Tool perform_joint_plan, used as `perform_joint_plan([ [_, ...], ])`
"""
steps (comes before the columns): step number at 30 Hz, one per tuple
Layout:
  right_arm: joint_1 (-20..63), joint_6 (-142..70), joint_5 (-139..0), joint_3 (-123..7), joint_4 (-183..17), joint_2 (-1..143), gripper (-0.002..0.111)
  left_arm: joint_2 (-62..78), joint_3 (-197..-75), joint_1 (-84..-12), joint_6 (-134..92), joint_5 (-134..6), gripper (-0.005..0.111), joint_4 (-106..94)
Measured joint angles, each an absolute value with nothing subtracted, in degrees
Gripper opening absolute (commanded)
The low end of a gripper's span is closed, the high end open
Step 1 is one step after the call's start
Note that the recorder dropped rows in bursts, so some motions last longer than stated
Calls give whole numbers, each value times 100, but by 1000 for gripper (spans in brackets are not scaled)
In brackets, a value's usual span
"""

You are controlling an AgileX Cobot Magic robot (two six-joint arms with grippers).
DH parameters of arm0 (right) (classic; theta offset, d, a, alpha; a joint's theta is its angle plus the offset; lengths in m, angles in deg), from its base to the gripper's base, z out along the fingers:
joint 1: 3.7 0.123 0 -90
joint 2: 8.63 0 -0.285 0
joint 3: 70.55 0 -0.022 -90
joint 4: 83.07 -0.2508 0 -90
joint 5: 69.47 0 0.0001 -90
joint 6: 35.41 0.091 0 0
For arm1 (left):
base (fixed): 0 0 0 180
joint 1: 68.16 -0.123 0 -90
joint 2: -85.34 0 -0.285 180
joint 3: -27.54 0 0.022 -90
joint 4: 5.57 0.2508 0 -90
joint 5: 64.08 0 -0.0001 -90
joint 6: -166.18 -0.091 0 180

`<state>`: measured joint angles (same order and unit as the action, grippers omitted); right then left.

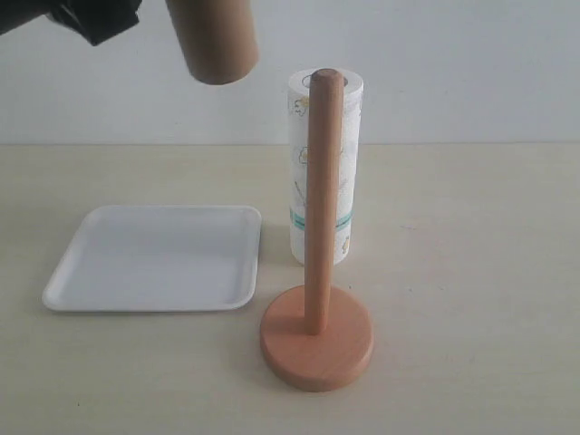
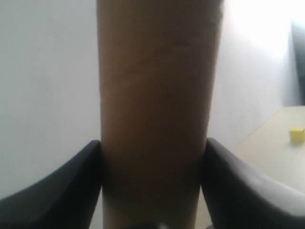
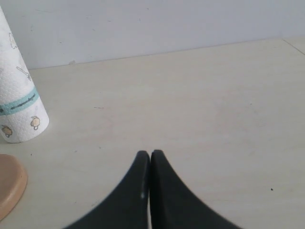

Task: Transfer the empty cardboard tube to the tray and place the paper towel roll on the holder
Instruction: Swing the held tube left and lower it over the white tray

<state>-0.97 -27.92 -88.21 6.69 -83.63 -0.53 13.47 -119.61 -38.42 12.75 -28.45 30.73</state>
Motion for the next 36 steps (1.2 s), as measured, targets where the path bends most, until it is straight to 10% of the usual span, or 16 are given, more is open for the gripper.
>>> perform_joint_plan([
  [23, -97, -2792, -8831, 669, -8363, -53, 0, -282, -12832, -3842, -1237, -9174, 4, 4200],
  [36, -97, -2792, -8831, 669, -8363, -53, 0, -2299, -12847, -3853, -1036, -9158, 4, 7059],
])
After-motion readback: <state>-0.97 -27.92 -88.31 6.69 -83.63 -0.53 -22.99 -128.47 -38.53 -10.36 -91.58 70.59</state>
